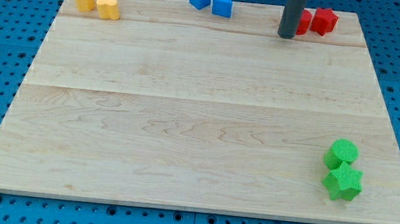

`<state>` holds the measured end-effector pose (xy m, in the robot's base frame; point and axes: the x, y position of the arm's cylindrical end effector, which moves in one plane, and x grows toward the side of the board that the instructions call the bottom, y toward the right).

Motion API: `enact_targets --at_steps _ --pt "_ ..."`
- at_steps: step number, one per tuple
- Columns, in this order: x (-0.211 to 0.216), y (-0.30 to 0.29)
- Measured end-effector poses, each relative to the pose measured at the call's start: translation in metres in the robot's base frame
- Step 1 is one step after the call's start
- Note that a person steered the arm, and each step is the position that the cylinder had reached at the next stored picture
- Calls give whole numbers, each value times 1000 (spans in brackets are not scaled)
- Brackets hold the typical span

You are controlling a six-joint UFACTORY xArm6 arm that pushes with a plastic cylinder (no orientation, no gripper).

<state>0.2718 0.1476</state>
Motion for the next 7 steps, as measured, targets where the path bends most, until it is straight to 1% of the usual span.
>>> enact_targets --at_steps 1,2,3,4,5,6,7 --pt "10 41" --pt "11 77" --pt "-38 100" --pt "-58 60" --pt "-58 4" --pt "-57 32" --pt "-76 63"
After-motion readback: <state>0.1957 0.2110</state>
